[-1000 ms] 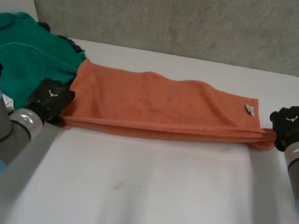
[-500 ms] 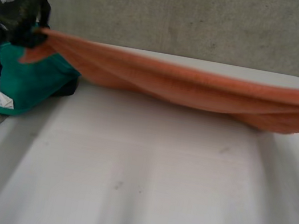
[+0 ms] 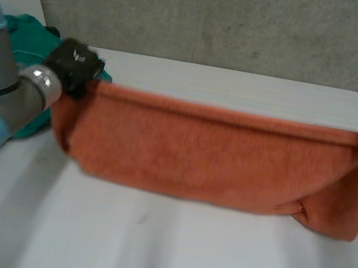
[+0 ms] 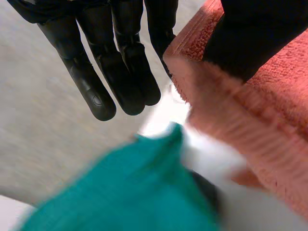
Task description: Fold the laundry.
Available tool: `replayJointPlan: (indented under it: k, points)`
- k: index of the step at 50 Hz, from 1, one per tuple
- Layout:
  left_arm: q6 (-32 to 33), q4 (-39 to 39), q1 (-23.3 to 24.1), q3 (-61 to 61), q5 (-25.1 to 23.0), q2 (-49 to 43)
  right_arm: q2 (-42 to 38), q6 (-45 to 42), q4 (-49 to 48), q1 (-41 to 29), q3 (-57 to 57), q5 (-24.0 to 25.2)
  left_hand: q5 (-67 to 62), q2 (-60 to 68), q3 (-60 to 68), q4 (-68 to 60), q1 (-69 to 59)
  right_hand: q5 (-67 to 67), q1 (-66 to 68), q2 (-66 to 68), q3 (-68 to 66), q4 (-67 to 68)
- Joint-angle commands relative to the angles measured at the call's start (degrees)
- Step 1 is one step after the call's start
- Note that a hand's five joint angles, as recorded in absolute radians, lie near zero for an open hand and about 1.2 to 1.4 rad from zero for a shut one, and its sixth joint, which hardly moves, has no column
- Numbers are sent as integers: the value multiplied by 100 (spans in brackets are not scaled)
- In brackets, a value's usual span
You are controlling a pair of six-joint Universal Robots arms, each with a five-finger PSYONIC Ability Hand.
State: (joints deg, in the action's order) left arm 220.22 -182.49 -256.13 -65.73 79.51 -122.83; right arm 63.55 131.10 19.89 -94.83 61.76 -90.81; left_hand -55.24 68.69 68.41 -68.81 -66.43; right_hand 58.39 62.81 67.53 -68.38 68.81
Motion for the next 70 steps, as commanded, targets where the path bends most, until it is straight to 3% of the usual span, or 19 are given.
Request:
replayJointPlan:
  k: [1, 5, 9, 26, 31, 37, 43, 46, 47, 51, 54, 58, 64, 70]
  points:
    - [-84, -2629, 168, 1693, 126, -531, -484, 837, -2012, -246, -1438, -560, -1476, 1131, 1159, -1119, -1357, 1161, 1719, 1247, -1162, 1119]
    - [-163, -3959, 203, 2195, 197, -592, -422, 1058, -3768, -334, -1615, -771, -1476, 1131, 1159, -1119, -1357, 1161, 1719, 1247, -1162, 1119]
    - [-532, -4058, 177, 2407, 408, -619, -396, 1058, -4335, -422, -1641, -771, -1476, 1131, 1159, -1119, -1357, 1161, 1719, 1247, -1162, 1119]
    - [-700, -3925, 256, -18, 294, -794, -1300, 1067, -3870, -431, -631, -209, -1476, 1131, 1159, -1119, -1357, 1161, 1719, 1247, -1162, 1119]
    - [-700, -3899, 449, -659, 294, -1093, -1705, 945, -3274, -422, -306, -182, -1476, 1131, 1159, -1119, -1357, 1161, 1719, 1247, -1162, 1119]
    - [-551, -3689, 564, -1837, 197, -840, -1548, 575, -2552, -396, 300, -156, -1476, 1131, 1159, -1119, -1357, 1161, 1719, 1247, -1162, 1119]
    - [371, -2495, 581, -3033, 144, 496, -469, -91, -1420, -221, 1458, -173, -1476, 1131, 1159, -1119, -1357, 1161, 1719, 1247, -1162, 1119]
    - [995, -1336, 599, -3525, 197, 1172, 76, -626, -691, 69, 2117, -182, -1476, 1131, 1159, -1119, -1357, 1161, 1719, 1247, -1162, 1119]
    - [1214, -576, 599, -3717, 214, 1470, 201, -786, -522, 131, 2277, -174, -1476, 1131, 1159, -1119, -1357, 1161, 1719, 1247, -1162, 1119]
    - [1479, 1376, 581, -3912, 206, 1841, 693, -1726, 76, 360, 2963, -182, -1476, 1131, 1159, -1119, -1357, 1161, 1719, 1247, -1162, 1119]
    - [1498, 2058, 599, -3860, 153, 1842, 834, -2043, 112, 422, 3192, -156, -1476, 1131, 1159, -1119, -1357, 1161, 1719, 1247, -1162, 1119]
    - [1506, 1736, 616, -3588, 170, 1789, 835, -1913, -142, 360, 3219, -156, -1476, 1131, 1159, -1119, -1357, 1161, 1719, 1247, -1162, 1119]
    - [1471, 330, 748, -2719, 232, 1087, 659, -1439, -854, 299, 2833, -200, -1476, 1131, 1159, -1119, -1357, 1161, 1719, 1247, -1162, 1119]
    - [1489, -698, 792, -1674, 232, 105, -104, -921, -1477, 194, 2079, -226, -1476, 1131, 1159, -1119, -1357, 1161, 1719, 1247, -1162, 1119]
